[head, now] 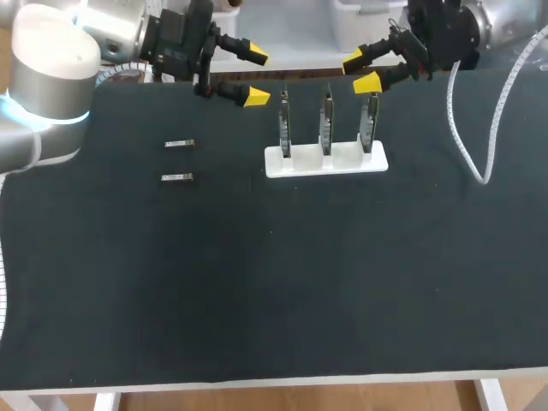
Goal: Pick up the optical module with the left hand, and insert it into the network port with the right hand.
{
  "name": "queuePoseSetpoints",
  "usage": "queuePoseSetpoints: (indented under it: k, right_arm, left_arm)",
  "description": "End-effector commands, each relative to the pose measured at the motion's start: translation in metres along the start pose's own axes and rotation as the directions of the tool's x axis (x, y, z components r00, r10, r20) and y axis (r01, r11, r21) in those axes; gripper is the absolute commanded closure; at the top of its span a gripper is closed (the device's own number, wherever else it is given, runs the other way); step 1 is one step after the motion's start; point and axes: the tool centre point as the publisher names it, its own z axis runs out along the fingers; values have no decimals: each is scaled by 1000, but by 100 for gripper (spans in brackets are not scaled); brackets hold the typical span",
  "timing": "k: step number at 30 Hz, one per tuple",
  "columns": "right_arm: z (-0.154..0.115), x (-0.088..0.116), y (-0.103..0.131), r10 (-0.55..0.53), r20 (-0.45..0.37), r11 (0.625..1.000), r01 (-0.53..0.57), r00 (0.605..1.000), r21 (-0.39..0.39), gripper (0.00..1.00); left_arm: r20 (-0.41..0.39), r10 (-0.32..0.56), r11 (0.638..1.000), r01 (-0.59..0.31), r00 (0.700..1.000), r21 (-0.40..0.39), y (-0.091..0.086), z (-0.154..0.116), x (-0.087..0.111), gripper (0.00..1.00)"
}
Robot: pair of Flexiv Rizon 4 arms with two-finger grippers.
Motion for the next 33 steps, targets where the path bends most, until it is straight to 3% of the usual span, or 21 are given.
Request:
queuePoseSetpoints:
  k: [1,18,19,20,21,22,33]
  right_arm:
    - [1,-1,7,-1,-4,985,2,1000,174,0]
    - [1,-1,7,-1,-4,985,2,1000,174,0]
    - [1,-1,7,-1,-4,985,2,1000,174,36]
    - [1,-1,7,-1,-4,985,2,1000,174,60]
    - [1,-1,7,-1,-4,985,2,1000,174,94]
    - [1,-1,7,-1,-4,985,2,1000,174,100]
    - [1,-1,7,-1,-4,985,2,1000,174,100]
  left_arm:
    - [-1,1,1000,-1,1000,3,2,0,0,0]
    - [-1,1,1000,-1,1000,3,2,0,0,0]
    - [-1,1,1000,-1,1000,3,2,0,0,0]
    - [-1,1,1000,-1,1000,3,2,0,0,0]
    - [-1,1,1000,-1,1000,3,2,0,0,0]
    - [-1,1,1000,-1,1000,3,2,0,0,0]
    - [-1,1,1000,-1,1000,3,2,0,0,0]
